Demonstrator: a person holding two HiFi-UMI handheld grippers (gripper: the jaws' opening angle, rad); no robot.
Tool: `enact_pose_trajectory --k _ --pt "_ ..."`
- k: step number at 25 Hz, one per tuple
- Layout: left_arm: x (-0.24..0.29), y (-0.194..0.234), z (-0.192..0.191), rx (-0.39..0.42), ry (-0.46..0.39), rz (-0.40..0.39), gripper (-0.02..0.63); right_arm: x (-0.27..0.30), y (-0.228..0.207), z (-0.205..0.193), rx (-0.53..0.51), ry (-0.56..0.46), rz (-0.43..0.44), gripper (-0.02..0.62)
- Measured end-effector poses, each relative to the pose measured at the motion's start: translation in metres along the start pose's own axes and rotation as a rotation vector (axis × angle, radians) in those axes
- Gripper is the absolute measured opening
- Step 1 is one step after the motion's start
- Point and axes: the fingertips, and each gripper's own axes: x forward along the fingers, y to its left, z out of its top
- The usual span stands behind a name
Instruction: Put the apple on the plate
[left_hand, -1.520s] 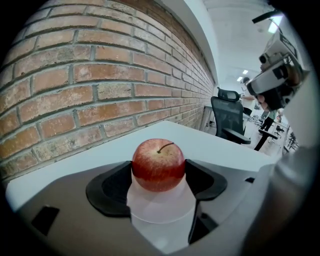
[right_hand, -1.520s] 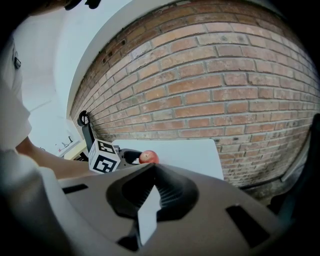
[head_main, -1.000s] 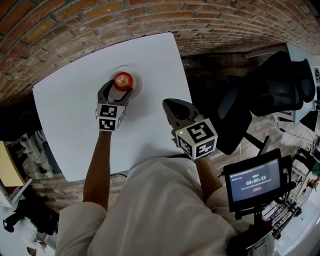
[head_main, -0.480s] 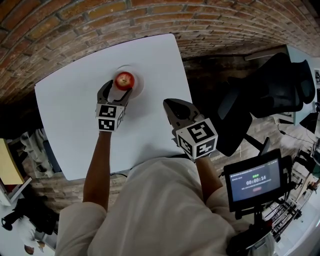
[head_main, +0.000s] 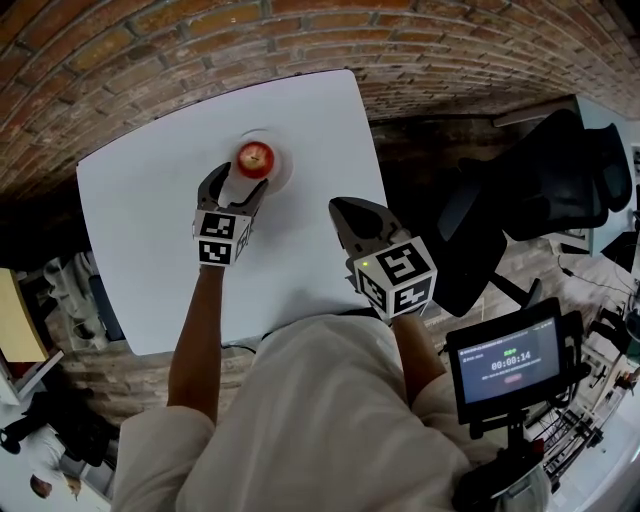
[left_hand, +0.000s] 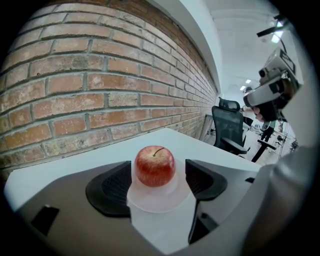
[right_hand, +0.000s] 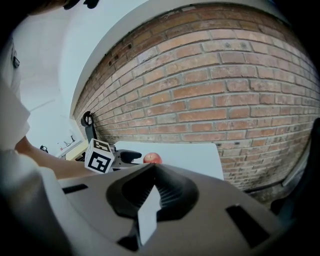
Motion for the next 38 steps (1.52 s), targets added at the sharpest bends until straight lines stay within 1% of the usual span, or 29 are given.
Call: enact_pose_trajectory --k 5,10,17,18,19,23,25,31,38 --pt "-0.01 -0.004 0.001 -0.01 0.0 -0.017 0.341 -0.003 0.006 0.005 -0.017 -0.012 0.005 0.005" --pt "-0.021 -0.008 -0.002 0.01 0.007 -0.017 0.341 -0.006 0.01 0.005 -0.029 -0.018 0.011 0.005" --pt "-0.042 -0.012 0.008 0.006 -0.033 -0.008 0.339 -0.011 0.015 0.013 -0.057 -0.033 0.02 0.005" --pt "-0.045 -0.014 0.009 0.008 -0.037 -0.009 0.332 -0.013 0.017 0.014 -0.061 -0.036 0.021 0.005" --pt "-0.049 -0.015 0.01 0.011 -0.043 -0.009 0.305 -0.014 0.019 0.015 -0.065 -0.04 0.023 0.005" --pt "-0.063 -0.017 0.015 0.021 -0.066 0.004 0.295 -0.018 0.026 0.019 -0.081 -0.052 0.027 0.005" --pt "-0.068 -0.017 0.018 0.025 -0.074 0.014 0.264 -0.019 0.028 0.022 -0.089 -0.06 0.027 0.005" --pt "-0.09 -0.015 0.029 0.027 -0.105 0.049 0.259 -0.028 0.039 0.031 -0.114 -0.085 0.033 0.005" --pt "-0.12 -0.019 0.048 0.001 -0.174 0.079 0.197 -0.039 0.047 0.042 -0.127 -0.12 0.022 0.005"
